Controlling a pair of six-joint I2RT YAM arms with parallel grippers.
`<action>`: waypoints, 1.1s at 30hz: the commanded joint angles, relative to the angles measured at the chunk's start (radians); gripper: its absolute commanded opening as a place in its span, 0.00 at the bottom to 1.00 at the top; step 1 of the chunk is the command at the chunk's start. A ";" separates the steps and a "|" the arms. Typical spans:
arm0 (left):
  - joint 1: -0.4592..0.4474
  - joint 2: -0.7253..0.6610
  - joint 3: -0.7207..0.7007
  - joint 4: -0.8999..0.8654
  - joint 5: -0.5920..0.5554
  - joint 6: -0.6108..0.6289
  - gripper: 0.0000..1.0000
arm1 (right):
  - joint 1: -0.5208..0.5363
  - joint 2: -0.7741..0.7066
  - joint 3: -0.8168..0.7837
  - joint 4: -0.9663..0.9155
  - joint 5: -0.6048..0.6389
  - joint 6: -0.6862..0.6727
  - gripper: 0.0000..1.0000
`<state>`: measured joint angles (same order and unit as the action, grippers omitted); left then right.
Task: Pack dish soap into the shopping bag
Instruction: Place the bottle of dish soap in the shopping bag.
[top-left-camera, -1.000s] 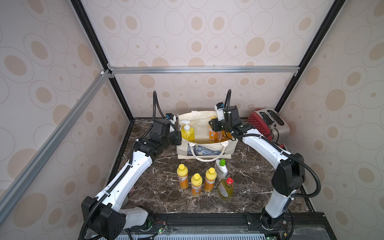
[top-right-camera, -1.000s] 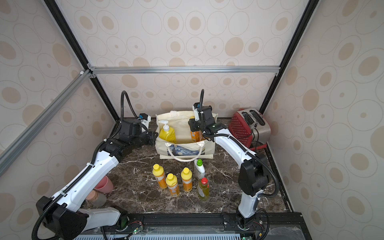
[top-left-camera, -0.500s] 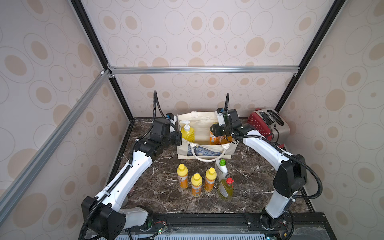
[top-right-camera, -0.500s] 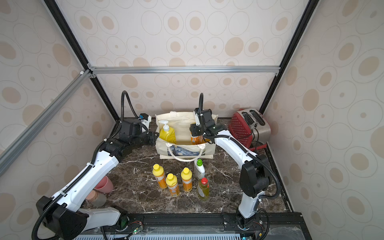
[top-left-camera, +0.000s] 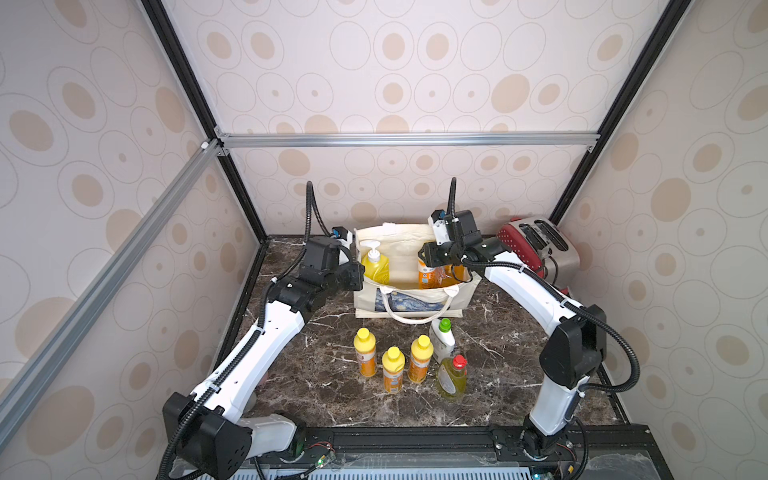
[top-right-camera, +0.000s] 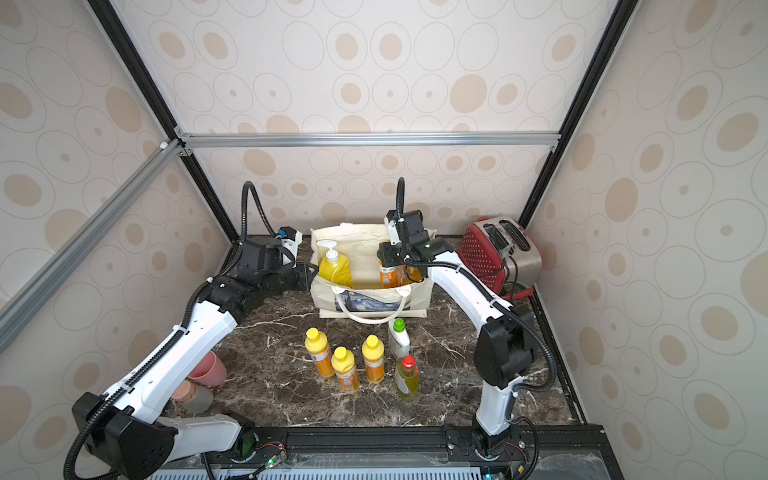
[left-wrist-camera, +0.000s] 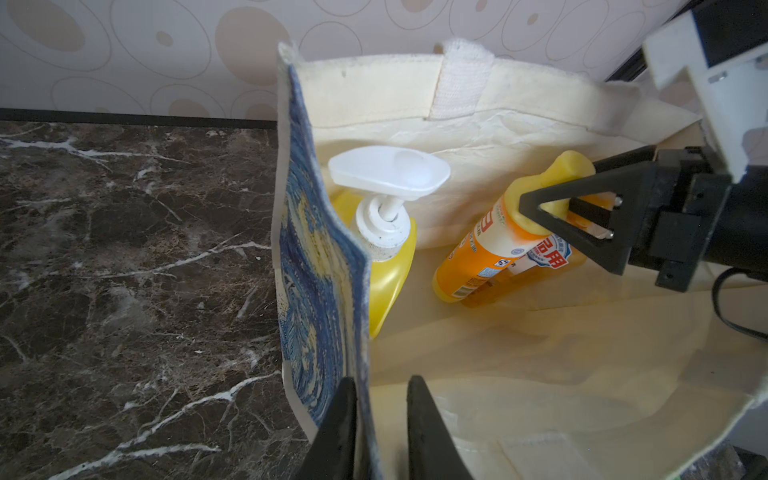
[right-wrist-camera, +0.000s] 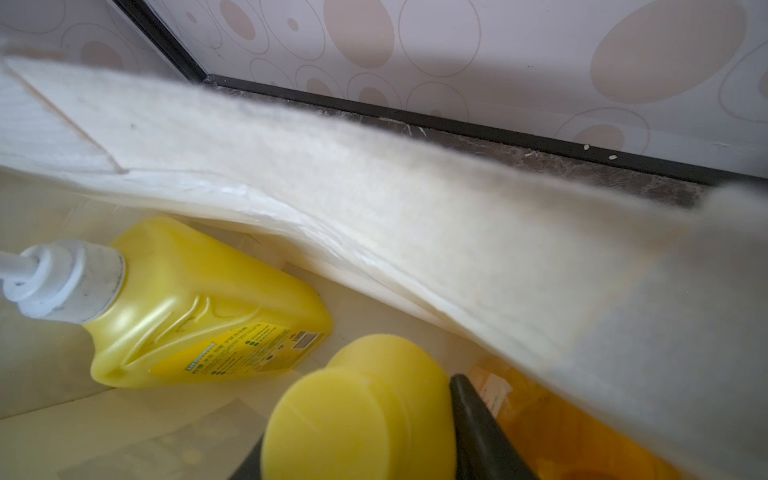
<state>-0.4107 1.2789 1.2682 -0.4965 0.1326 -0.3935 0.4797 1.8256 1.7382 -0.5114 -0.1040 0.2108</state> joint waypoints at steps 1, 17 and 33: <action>-0.003 -0.001 0.017 -0.037 0.007 0.019 0.18 | -0.003 0.003 0.128 0.070 -0.120 0.031 0.08; -0.003 -0.006 0.008 -0.039 0.015 0.025 0.16 | 0.079 0.106 0.292 0.153 -0.256 0.062 0.02; -0.002 0.000 0.011 -0.042 0.014 0.025 0.16 | 0.133 0.112 0.044 0.374 -0.065 -0.026 0.04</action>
<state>-0.4107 1.2789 1.2682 -0.5083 0.1406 -0.3912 0.6025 1.9766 1.7905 -0.3191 -0.1738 0.1890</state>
